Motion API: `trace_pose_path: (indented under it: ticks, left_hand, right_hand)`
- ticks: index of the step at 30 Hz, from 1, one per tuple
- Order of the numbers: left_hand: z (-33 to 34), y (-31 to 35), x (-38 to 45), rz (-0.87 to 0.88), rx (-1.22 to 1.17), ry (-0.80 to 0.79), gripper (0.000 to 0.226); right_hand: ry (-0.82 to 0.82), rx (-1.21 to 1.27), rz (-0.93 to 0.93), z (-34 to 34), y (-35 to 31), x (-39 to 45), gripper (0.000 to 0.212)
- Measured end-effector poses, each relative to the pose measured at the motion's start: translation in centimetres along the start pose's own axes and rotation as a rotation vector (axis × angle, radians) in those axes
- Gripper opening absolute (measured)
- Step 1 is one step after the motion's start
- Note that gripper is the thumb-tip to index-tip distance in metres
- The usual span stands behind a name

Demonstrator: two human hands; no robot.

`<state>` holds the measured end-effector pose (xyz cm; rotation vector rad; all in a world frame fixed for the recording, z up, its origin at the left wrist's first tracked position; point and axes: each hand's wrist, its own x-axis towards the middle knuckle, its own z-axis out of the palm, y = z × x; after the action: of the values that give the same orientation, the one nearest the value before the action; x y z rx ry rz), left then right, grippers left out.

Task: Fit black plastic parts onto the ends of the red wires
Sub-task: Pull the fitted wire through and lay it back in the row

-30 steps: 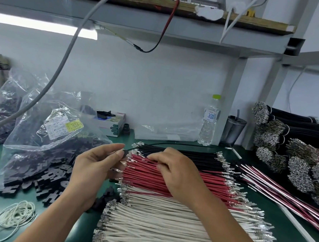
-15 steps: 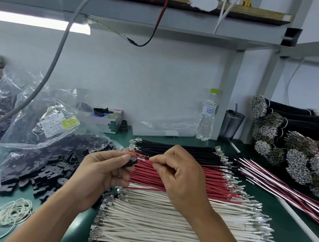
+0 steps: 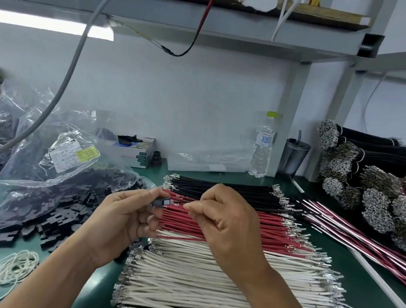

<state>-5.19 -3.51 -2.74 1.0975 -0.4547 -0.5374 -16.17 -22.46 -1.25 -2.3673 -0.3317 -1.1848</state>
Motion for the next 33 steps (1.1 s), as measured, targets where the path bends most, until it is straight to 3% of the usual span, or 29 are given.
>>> trace_pose_path:
  ticks: [10,12,15,17,20,28,33]
  left_hand:
    - [0.8,-0.4,-0.2,-0.034,0.030,-0.001,0.033]
    - [1.1,-0.3,-0.4,0.011,0.083,0.010,0.034]
    - [1.5,-0.1,-0.7,0.194,0.355,0.078,0.031]
    - [1.6,0.1,-0.9,0.278,0.467,0.106,0.027]
    - [1.3,0.5,-1.1,0.266,0.544,0.083,0.017]
    - [1.3,0.0,-0.9,0.245,0.471,0.088,0.017]
    - [0.8,0.0,-0.4,0.225,0.480,0.106,0.019]
  right_hand:
    - [-0.096,0.171,0.177,0.6,0.0,-0.1,0.015]
    - [-0.084,0.131,0.186,0.6,0.2,-0.2,0.015]
    - [-0.068,0.062,0.220,0.4,0.7,-0.2,0.012]
    - [-0.072,0.022,0.200,0.3,0.7,-0.3,0.008]
    - [-0.112,-0.001,0.142,0.5,0.5,-0.4,0.006]
    - [-0.162,-0.030,0.067,0.8,0.2,-0.4,0.007]
    - [-0.073,-0.285,-0.052,-0.8,-0.1,0.1,0.007]
